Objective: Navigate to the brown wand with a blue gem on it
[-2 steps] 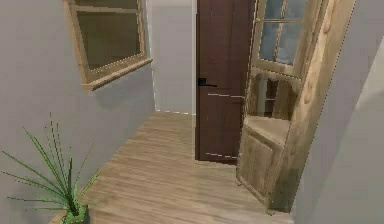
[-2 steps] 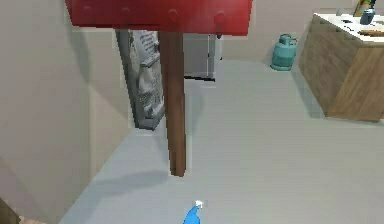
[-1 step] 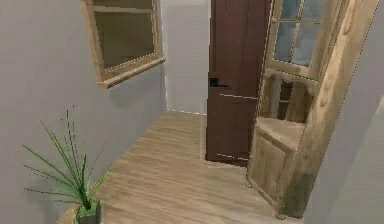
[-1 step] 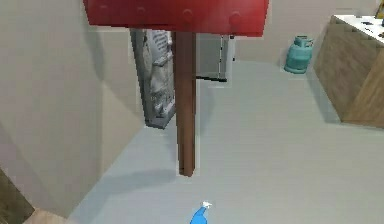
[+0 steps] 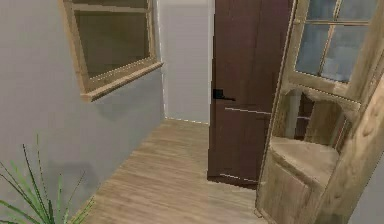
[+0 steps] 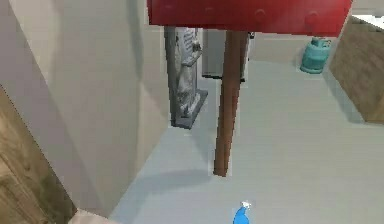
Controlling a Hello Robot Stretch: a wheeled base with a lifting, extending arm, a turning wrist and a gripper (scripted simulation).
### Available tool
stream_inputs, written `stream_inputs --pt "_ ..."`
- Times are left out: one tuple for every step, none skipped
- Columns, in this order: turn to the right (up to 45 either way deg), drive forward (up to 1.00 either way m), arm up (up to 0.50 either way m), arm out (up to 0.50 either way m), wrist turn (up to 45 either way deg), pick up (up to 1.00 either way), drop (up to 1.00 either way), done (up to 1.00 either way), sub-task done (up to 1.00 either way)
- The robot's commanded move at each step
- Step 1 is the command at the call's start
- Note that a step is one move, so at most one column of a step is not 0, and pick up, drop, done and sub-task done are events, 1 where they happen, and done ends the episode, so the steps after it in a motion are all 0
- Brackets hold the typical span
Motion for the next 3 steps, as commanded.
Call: stream_inputs --pt "-45.0 0.00 0.00 0.00 0.0 0.00 0.00 0.00 0.00" --pt "-45.0 0.00 0.00 0.00 0.0 0.00 0.00 0.00 0.00" --pt "-18.0 0.00 0.00 0.00 0.0 0.00 0.00 0.00 0.00"
